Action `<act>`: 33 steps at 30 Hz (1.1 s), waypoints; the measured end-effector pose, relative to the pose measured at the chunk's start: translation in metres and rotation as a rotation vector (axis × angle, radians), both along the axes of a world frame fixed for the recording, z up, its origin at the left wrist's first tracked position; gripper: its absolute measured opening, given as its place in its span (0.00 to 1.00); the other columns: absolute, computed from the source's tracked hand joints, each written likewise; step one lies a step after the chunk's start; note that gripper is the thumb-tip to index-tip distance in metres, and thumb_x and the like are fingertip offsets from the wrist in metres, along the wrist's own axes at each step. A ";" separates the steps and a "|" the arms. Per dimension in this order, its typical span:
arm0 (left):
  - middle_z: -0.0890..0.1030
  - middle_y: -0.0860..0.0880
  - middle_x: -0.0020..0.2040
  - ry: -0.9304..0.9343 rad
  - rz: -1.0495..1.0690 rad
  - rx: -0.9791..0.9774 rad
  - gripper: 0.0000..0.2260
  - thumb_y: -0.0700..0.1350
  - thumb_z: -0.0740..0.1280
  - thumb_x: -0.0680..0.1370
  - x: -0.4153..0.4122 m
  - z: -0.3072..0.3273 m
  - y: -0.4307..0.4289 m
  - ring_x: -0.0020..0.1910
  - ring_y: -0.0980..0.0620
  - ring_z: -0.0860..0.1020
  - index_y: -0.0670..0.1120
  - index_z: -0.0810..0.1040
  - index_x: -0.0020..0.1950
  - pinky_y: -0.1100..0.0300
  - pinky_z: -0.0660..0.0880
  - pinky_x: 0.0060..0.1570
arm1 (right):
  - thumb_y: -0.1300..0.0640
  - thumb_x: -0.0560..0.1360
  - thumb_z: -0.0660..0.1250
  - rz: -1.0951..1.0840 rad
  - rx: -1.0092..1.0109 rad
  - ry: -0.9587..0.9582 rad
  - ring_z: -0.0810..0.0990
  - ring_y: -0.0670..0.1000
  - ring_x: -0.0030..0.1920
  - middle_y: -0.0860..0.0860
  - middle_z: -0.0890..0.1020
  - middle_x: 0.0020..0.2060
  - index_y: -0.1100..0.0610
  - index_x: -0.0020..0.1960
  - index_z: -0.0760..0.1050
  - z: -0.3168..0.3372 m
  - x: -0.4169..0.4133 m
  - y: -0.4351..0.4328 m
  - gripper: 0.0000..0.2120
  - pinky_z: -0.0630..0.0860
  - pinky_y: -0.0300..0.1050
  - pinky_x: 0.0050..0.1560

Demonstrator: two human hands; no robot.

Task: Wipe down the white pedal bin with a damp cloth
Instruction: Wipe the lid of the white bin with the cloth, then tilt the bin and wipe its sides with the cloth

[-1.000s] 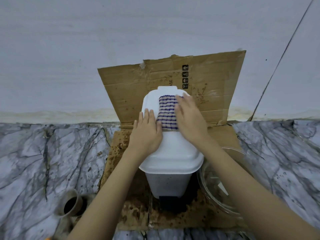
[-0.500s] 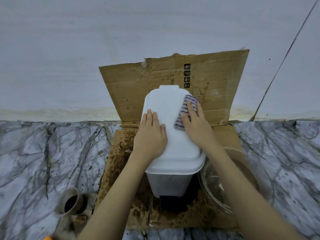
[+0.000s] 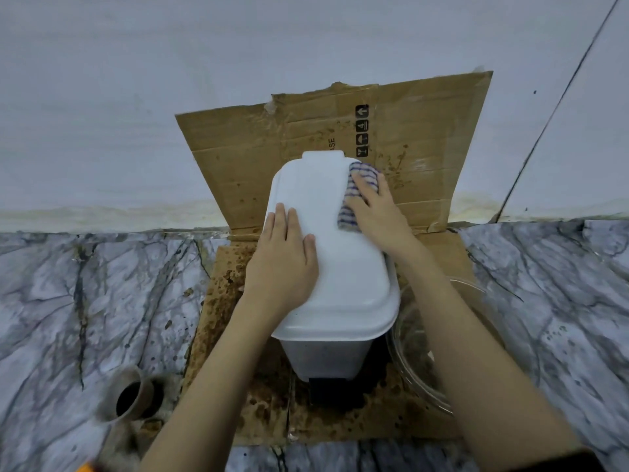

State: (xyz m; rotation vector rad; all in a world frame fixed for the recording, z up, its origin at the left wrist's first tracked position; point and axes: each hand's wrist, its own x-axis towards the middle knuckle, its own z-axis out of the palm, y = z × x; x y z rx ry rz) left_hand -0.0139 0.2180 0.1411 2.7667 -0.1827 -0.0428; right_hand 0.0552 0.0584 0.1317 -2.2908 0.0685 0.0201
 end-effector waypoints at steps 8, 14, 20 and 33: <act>0.44 0.44 0.79 0.026 0.083 0.193 0.25 0.49 0.45 0.82 0.002 0.017 -0.009 0.77 0.46 0.43 0.43 0.46 0.77 0.46 0.40 0.73 | 0.48 0.80 0.55 -0.038 0.418 0.003 0.58 0.51 0.74 0.47 0.53 0.76 0.46 0.77 0.50 0.002 0.032 -0.009 0.27 0.58 0.47 0.69; 0.43 0.46 0.79 0.031 0.005 -0.083 0.26 0.52 0.46 0.82 0.011 0.031 -0.085 0.77 0.48 0.42 0.44 0.44 0.77 0.49 0.38 0.73 | 0.54 0.81 0.54 -0.119 0.920 0.042 0.68 0.41 0.60 0.47 0.64 0.72 0.49 0.76 0.52 -0.027 -0.013 -0.018 0.25 0.72 0.24 0.45; 0.42 0.45 0.78 0.051 -0.015 0.072 0.30 0.57 0.46 0.81 0.013 0.009 -0.076 0.77 0.47 0.40 0.43 0.40 0.77 0.50 0.39 0.73 | 0.52 0.80 0.56 -0.135 1.119 0.100 0.78 0.46 0.57 0.49 0.76 0.64 0.46 0.73 0.63 -0.034 0.002 -0.018 0.21 0.75 0.42 0.58; 0.47 0.42 0.78 0.039 0.276 0.047 0.26 0.46 0.48 0.82 0.027 0.022 0.002 0.77 0.45 0.47 0.39 0.45 0.77 0.49 0.45 0.75 | 0.56 0.81 0.47 0.036 0.889 -0.066 0.57 0.52 0.75 0.51 0.58 0.76 0.53 0.76 0.51 -0.035 0.044 0.092 0.24 0.56 0.55 0.74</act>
